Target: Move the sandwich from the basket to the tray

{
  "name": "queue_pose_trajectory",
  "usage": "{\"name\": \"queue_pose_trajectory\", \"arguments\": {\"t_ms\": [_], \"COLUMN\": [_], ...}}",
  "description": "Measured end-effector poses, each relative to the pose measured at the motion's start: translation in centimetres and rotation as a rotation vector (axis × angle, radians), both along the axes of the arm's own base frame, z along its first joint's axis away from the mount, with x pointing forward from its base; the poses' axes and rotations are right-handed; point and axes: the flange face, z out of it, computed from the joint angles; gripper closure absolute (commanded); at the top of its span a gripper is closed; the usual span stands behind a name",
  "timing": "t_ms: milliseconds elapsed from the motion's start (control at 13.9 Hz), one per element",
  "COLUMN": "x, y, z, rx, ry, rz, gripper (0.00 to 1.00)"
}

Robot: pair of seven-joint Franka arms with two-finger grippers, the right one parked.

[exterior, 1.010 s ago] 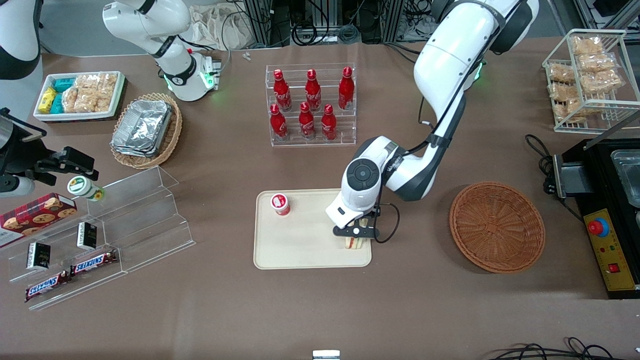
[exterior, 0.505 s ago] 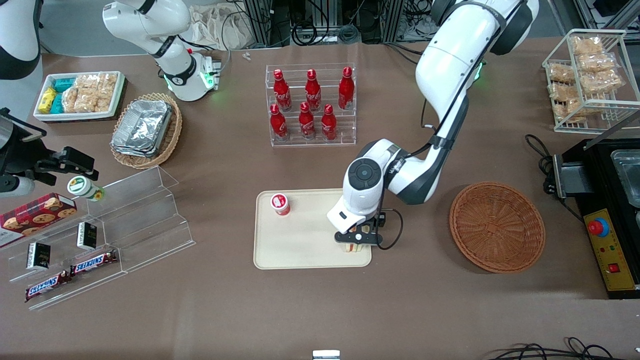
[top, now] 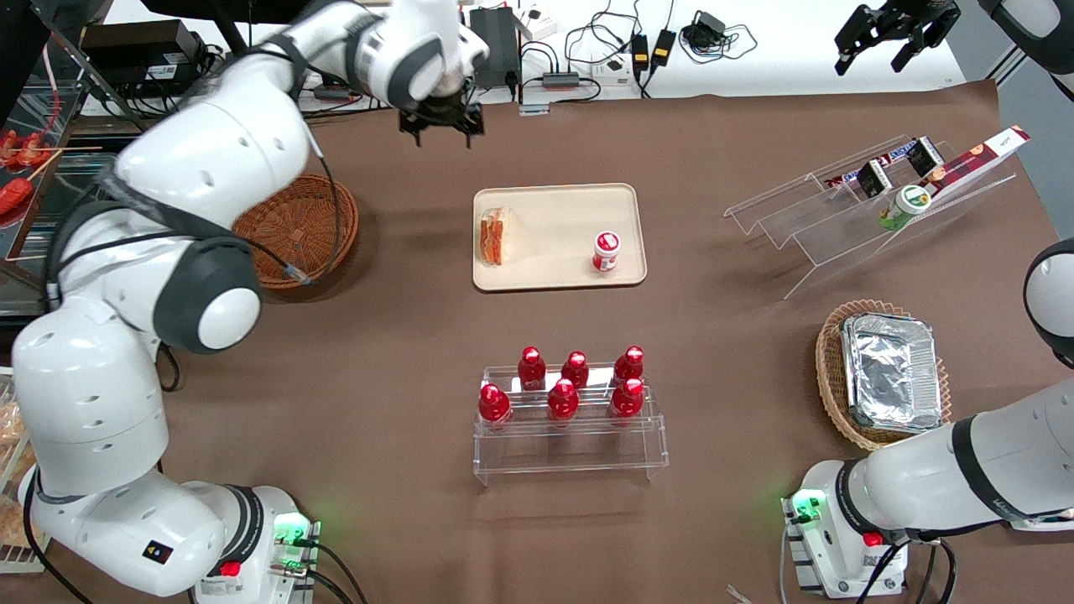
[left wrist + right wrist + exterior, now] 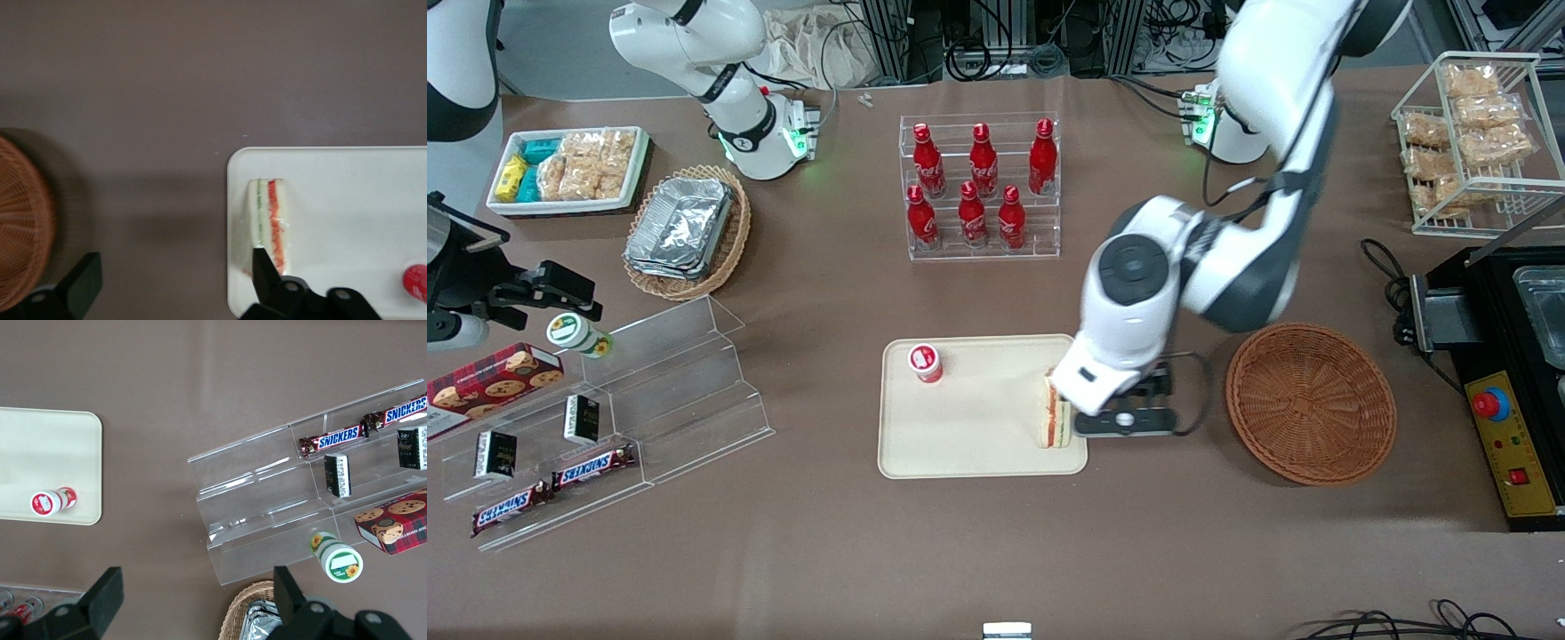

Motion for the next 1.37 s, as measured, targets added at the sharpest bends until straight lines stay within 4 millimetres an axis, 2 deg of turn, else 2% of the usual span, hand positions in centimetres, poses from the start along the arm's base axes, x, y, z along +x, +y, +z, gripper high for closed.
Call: {"name": "queue_pose_trajectory", "arguments": {"t_ms": [144, 289, 649, 794, 866, 1010, 1227, 1371], "x": [0.1, 0.0, -1.0, -2.3, -3.2, -5.1, -8.4, -9.2], "y": [4.4, 10.0, 23.6, 28.8, 30.8, 33.2, 34.7, 35.2], "z": [4.3, 7.2, 12.1, 14.7, 15.9, 18.1, 20.4, 20.9], "rx": [-0.026, -0.019, -0.012, -0.02, -0.022, -0.024, -0.028, -0.031], "ry": [0.051, 0.119, 0.236, 0.256, 0.252, 0.232, 0.208, 0.201], "rz": [-0.035, -0.07, -0.001, -0.033, -0.038, -0.03, -0.007, 0.001], "gripper": [0.0, 0.0, 0.0, 0.0, 0.0, 0.0, 0.0, 0.0]}}
